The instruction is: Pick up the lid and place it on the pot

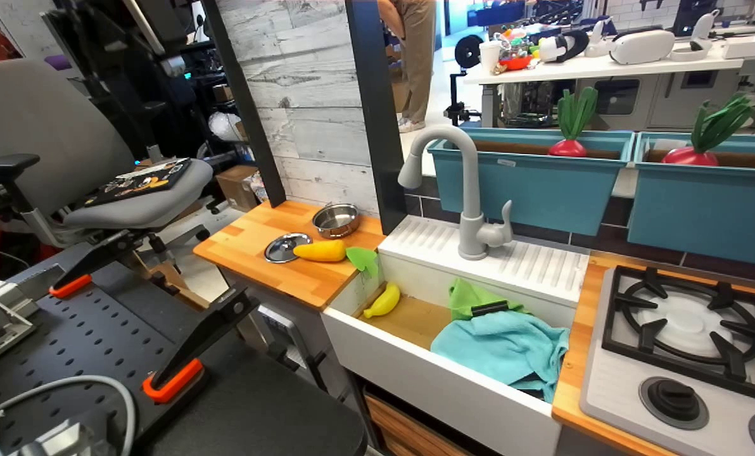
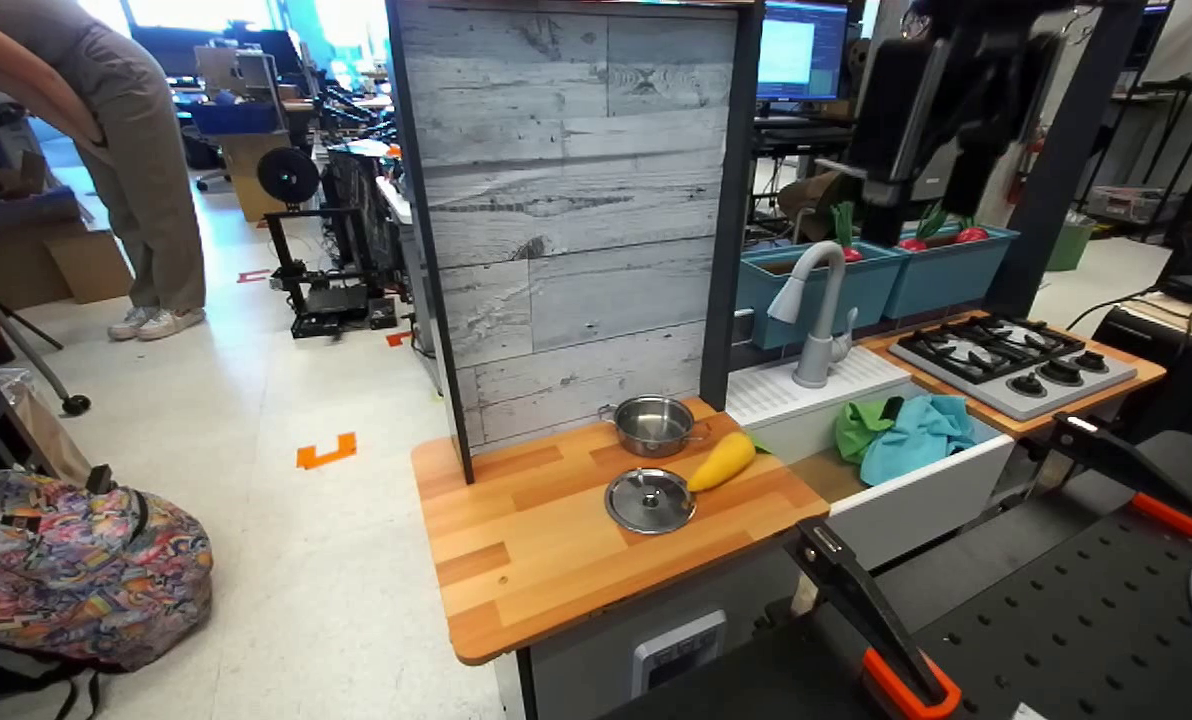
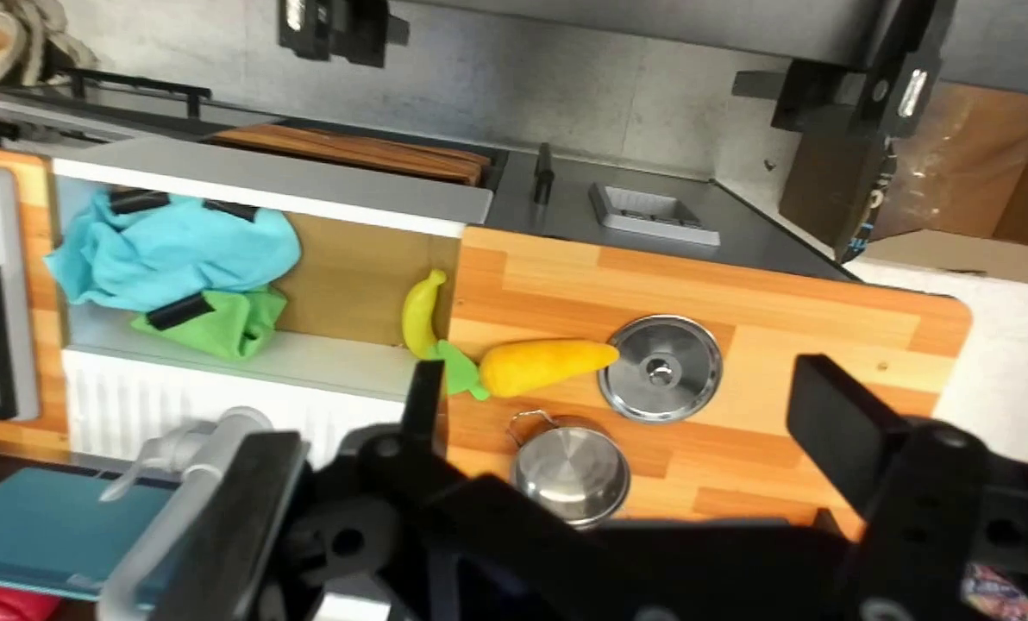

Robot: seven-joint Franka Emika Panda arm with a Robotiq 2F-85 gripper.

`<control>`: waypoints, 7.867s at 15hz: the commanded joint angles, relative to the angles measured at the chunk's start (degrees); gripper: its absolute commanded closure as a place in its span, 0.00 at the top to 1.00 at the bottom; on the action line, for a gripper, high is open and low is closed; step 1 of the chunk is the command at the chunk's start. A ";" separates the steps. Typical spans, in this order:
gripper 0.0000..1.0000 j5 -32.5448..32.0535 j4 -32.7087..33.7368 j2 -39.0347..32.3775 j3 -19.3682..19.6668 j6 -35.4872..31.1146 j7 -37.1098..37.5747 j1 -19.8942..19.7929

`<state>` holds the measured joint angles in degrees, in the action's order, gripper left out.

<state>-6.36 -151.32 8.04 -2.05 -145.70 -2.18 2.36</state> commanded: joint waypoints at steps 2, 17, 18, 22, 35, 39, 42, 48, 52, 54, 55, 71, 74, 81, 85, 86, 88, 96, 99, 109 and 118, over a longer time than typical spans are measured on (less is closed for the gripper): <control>1.00 8.74 10.02 -18.49 -1.24 -5.65 -7.97 2.20; 1.00 6.48 42.48 -54.73 -2.45 -1.07 -3.76 4.71; 1.00 5.77 43.99 -55.99 -1.83 -0.54 -2.25 5.72; 1.00 3.29 49.29 -60.15 0.20 1.98 3.09 9.10; 0.66 0.97 61.24 -69.63 1.18 8.88 6.57 11.16; 0.34 0.97 63.08 -70.45 1.09 10.16 6.28 11.02; 0.12 0.90 63.82 -70.59 1.12 10.70 6.25 10.95; 0.05 0.69 64.95 -70.41 0.39 12.68 4.24 10.30; 0.05 -1.24 62.42 -68.16 0.18 12.46 1.98 10.78; 0.05 -2.13 61.10 -67.04 0.30 12.00 1.63 10.97; 0.05 -2.50 60.62 -66.63 0.44 11.61 1.70 11.07; 0.05 -1.61 46.65 -56.35 3.85 -3.01 7.38 9.71; 0.05 -0.96 48.05 -56.31 3.59 -1.73 6.74 8.13; 0.05 0.37 52.64 -58.33 2.82 0.71 6.51 5.78; 0.05 1.56 55.67 -60.04 1.78 2.80 5.60 4.42; 0.05 2.14 56.59 -60.60 1.12 3.60 4.89 3.77; 0.05 3.04 58.40 -61.88 0.85 4.73 5.20 3.49; 0.05 5.38 62.37 -65.43 1.53 6.48 8.30 4.22; 0.05 5.64 62.82 -65.91 1.80 5.98 10.25 4.47; 0.05 5.41 61.98 -66.42 4.01 1.15 19.13 7.06; 0.05 5.78 62.24 -67.78 7.41 -3.11 26.50 9.74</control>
<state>-1.63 -91.10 -58.04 3.91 -148.09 22.98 11.03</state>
